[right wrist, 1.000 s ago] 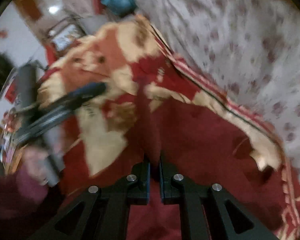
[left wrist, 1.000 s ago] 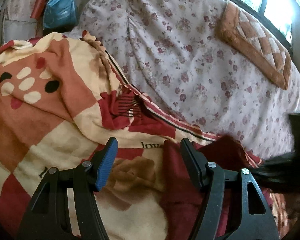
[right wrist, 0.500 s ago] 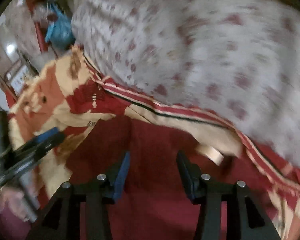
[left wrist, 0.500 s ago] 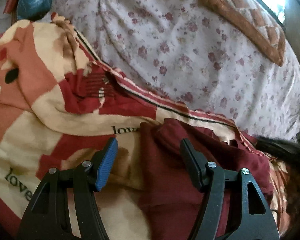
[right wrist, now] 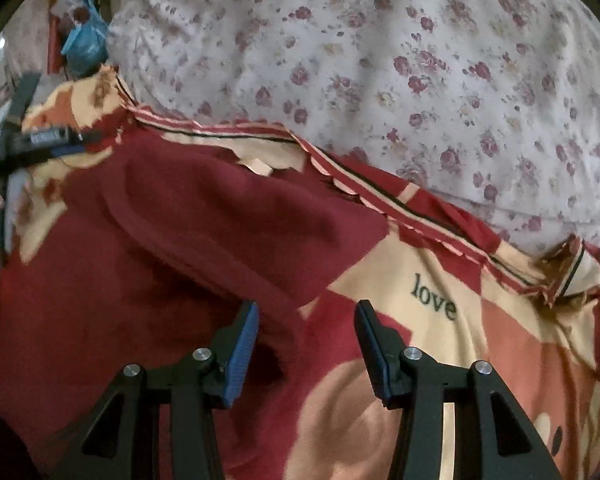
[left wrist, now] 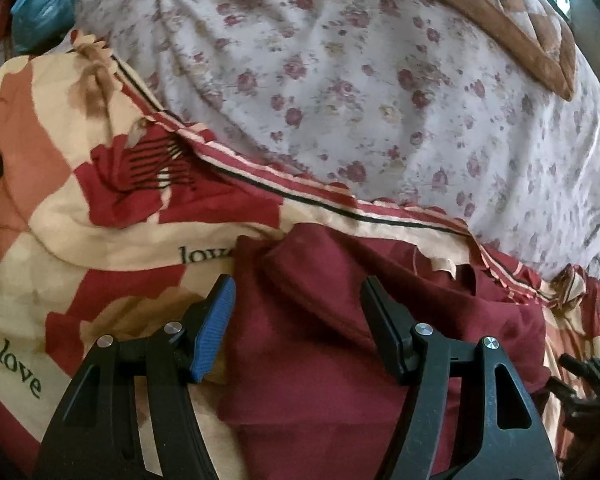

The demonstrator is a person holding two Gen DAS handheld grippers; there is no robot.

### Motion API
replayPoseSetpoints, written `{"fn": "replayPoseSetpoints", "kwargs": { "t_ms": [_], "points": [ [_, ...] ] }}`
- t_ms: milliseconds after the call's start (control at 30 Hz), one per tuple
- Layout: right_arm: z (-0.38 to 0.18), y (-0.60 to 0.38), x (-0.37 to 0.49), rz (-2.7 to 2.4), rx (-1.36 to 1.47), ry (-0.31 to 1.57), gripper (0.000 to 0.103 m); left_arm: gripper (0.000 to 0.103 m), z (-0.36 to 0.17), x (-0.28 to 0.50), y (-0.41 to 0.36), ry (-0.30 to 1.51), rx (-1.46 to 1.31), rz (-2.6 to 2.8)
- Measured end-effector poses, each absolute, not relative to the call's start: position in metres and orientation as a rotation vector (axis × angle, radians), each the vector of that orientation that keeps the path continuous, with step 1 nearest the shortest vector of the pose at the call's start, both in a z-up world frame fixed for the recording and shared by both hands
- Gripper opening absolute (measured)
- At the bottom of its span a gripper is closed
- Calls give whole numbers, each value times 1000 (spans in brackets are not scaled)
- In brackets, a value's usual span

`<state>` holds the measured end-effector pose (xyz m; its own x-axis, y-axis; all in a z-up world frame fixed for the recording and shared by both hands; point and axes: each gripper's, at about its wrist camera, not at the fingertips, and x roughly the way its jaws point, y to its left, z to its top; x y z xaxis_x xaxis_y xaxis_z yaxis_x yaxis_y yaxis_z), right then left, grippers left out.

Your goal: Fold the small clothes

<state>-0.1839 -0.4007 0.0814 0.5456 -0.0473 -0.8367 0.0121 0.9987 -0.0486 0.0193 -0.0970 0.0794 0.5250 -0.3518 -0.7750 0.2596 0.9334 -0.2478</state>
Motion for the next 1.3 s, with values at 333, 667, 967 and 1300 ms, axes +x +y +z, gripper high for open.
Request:
{"fn": "replayPoseSetpoints", "kwargs": {
  "t_ms": [333, 667, 967, 1300],
  "points": [
    [70, -387, -180, 35, -107, 1015, 8, 65, 93, -1, -85, 953, -92, -384],
    [60, -422, -221, -40, 105, 1052, 2, 65, 70, 25, -78, 1084, -271, -369],
    [66, -423, -235, -40, 209, 1014, 3, 65, 42, 41, -108, 1185, -342, -319],
    [75, -417, -231, -1, 268, 957, 37, 7, 65, 31, -108, 1083, -344, -324]
  ]
}}
